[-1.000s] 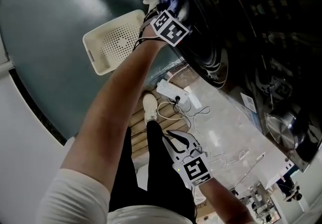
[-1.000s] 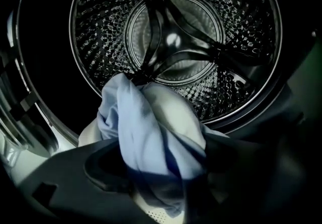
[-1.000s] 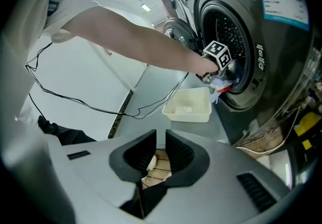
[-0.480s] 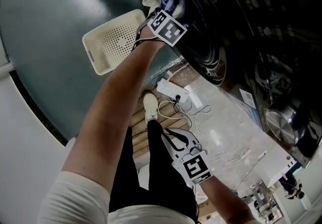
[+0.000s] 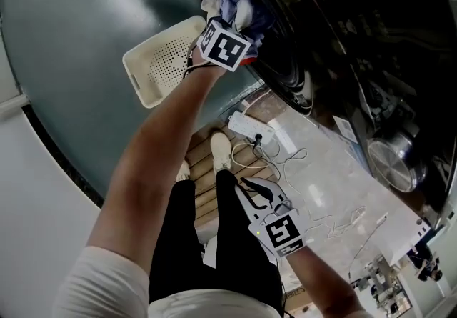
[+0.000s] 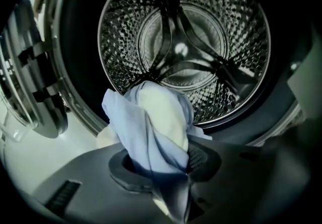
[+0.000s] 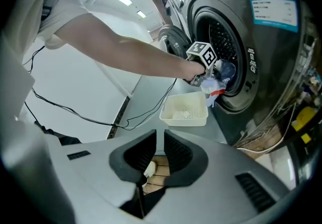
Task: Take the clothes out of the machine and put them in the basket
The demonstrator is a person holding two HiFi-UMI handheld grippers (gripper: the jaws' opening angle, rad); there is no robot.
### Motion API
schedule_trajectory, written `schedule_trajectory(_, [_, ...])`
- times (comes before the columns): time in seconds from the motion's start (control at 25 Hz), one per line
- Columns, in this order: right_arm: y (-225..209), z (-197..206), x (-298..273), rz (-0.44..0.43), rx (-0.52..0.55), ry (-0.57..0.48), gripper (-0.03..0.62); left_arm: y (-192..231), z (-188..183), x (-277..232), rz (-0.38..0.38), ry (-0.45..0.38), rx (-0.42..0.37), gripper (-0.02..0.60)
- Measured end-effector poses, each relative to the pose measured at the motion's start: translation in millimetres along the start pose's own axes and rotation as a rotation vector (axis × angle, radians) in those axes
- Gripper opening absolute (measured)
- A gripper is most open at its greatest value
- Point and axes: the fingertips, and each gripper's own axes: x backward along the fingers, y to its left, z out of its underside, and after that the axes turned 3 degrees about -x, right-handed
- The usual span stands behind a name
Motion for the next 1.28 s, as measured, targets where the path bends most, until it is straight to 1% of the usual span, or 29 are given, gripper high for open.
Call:
schedule_trajectory(0.08, [3.3, 0.9, -1.1, -0.001, -0.002, -0.005, 0.049, 0.3, -1.6, 11.3, 0.004, -0.017, 0.004, 0.143])
schedule_trajectory(0.2, [9.7, 0.6, -2.8, -0.005, -0.002, -0.015, 0.049, 4.6, -4.7, 30.4, -0.001, -0.039, -0.02, 0.14])
schedule_trajectory(0.28, [13.4, 0.0, -2.9, -0.007, 0.001, -0.02, 0.049, 6.3, -4.8, 42.6, 0.002, -0.054, -0.02, 0.138])
schedule_trajectory(0.56, [23.8, 3.3, -8.8, -0.018, 0.04, -0.048, 0.049, 3.5, -9.5, 101.9, 0.037, -0.125, -0.039, 0.137])
schedule_trajectory(0.8, [39.6, -2.7, -14.4, -0.025, 0.074, -0.059, 0.049, 5.6, -16.1, 167.0, 0.066, -0.211, -0.058, 0.135])
schedule_trajectory(0.96, [54.1, -3.4, -19.8, -0.037, 0.086, -0.066, 0.049, 10.6, -19.3, 219.0, 0.059, -0.265, -0.075, 0.135])
schedule_trajectory(1.12, [69.3, -2.7, -26.4, -0.055, 0.105, -0.071, 0.049, 15.5, -20.9, 267.0, 0.047, -0.301, -0.104, 0.135])
schedule_trajectory(1.28, [88.5, -1.8, -29.6, -0.07, 0.117, -0.068, 0.049, 19.0, -15.0, 311.2, 0.041, -0.312, -0.132, 0.136])
